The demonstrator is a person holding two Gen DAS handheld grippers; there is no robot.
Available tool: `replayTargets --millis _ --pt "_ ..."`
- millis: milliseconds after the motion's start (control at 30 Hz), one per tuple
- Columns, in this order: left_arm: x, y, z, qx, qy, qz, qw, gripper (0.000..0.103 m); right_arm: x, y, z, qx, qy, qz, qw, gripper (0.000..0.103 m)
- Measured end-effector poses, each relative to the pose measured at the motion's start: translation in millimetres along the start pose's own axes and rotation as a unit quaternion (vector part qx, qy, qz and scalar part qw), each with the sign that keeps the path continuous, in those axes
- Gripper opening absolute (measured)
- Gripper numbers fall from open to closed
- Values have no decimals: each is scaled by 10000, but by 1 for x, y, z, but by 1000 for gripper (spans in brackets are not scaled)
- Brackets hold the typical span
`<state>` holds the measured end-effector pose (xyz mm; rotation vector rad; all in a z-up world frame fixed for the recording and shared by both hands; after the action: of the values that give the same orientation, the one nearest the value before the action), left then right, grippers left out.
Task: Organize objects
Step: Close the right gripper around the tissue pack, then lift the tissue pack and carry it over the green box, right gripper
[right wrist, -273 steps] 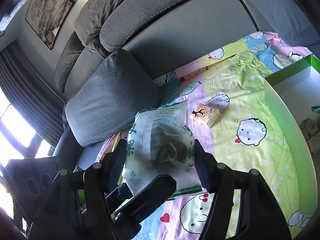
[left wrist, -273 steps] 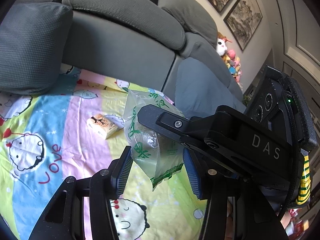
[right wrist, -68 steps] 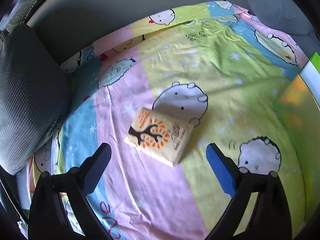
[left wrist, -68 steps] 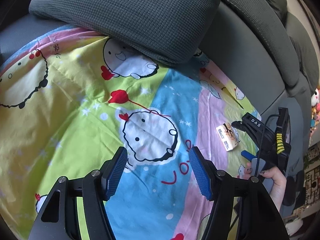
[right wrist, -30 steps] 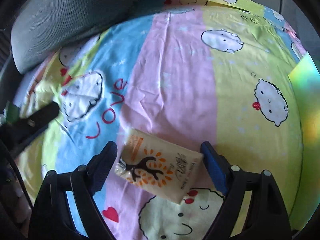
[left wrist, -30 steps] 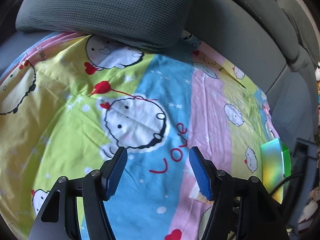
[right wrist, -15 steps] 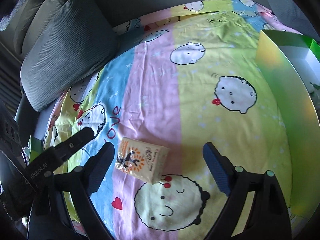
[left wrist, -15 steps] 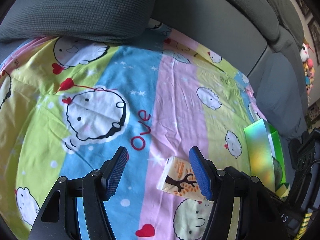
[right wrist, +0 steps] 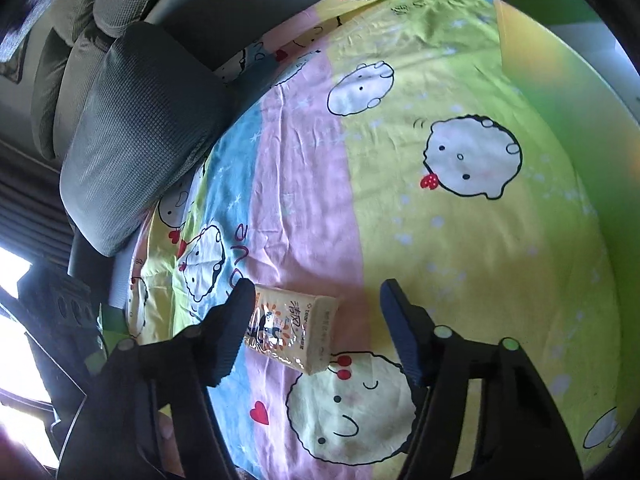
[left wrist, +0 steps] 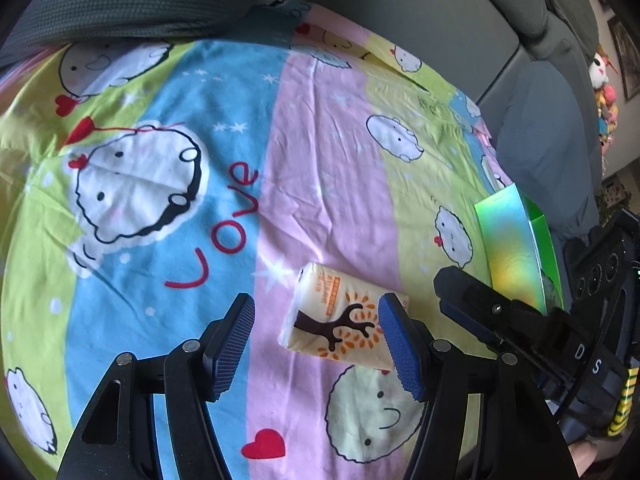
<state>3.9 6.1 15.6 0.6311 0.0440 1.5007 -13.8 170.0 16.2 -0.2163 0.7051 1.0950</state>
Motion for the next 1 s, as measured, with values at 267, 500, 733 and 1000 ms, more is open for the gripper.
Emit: replayTargets --millis 267,500,733,1000 --pt "4 -4 -12 -243 -183 -125 9995 65 -2 -1 -11 -283 357 -259 9986 57" --pt "4 -7 -23 -382 -271 -129 9988 56 -3 -4 -30 -541 219 -260 9980 58" --pt "8 -7 -23 -330 -279 -229 9988 51 -2 -4 -41 -688 178 -272 9971 58" --pt "27 -4 -6 31 -37 -594 9982 51 -4 -4 -33 -632 238 -162 9976 56"
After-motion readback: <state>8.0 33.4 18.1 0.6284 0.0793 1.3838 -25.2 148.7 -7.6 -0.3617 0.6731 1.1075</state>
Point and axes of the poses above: each gripper's, at about its wrist camera, not at the fingertips, and z roughly against the way its jaws point, x to its right, y to its top, the point moved 3 cm from there along -z, roughly the way its jaws point, and after that the axes turned 14 degrees about -z, right-handed, at the moved point
